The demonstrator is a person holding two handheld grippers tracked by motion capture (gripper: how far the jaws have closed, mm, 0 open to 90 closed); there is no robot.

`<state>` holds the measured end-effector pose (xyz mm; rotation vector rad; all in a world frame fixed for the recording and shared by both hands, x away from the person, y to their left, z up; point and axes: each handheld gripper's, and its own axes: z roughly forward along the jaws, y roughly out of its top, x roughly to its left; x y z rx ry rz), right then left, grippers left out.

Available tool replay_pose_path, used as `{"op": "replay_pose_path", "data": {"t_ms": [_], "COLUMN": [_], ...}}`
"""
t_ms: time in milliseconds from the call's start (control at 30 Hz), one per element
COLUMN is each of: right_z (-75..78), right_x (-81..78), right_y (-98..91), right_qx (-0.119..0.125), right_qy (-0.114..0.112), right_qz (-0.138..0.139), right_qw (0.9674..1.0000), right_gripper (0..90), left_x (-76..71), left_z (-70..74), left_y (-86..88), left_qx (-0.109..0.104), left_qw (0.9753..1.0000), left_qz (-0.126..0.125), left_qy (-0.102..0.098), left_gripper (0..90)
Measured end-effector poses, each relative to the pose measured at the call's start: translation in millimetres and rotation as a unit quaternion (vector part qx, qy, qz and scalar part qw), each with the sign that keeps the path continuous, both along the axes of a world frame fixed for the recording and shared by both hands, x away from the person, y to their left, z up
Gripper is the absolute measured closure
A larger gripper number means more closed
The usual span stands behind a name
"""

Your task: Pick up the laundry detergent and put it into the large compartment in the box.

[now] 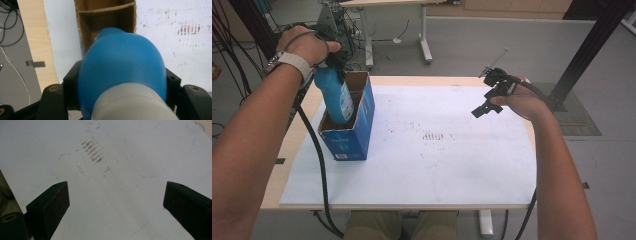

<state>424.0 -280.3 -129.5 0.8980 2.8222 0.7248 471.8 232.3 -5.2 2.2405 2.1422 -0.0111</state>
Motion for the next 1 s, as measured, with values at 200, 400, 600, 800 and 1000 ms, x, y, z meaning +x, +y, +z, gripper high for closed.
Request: {"op": "replay_pose_path", "data": {"t_ms": [200,400,600,800,1000], "right_z": [-0.7,-1.2,-2.1,-2.9,-5.2], "right_x": [0.5,0.2,0.3,0.0,0.0], "right_y": [0.0,-0.5,0.0,0.4,-1.2], "right_qx": [0.001,0.001,-0.001,0.002,0.003], "right_qy": [0.001,0.001,0.003,0.003,0.005], "right_qz": [-0.001,-0.003,-0.004,-0.003,-0.004], "right_qw": [1.0000,1.0000,1.0000,1.0000,1.0000], "right_gripper": [6.7,6.6,6.7,6.7,6.7], "left_x": [0.8,1.6,2.8,2.8,4.2], "left_z": [-3.6,-10.7,-24.1,-31.5,-40.2], "left_y": [-0.4,-0.4,-0.7,-0.5,1.3], "left_qx": [0.002,0.002,0.001,0.000,-0.003], "left_qw": [1.0000,1.0000,1.0000,1.0000,1.0000], "left_qz": [-0.001,-0.004,-0.006,-0.005,-0.005], "left_qy": [-0.001,-0.002,0.001,0.000,0.002], "left_gripper": [37.3,37.3,37.3,37.3,37.3]}}
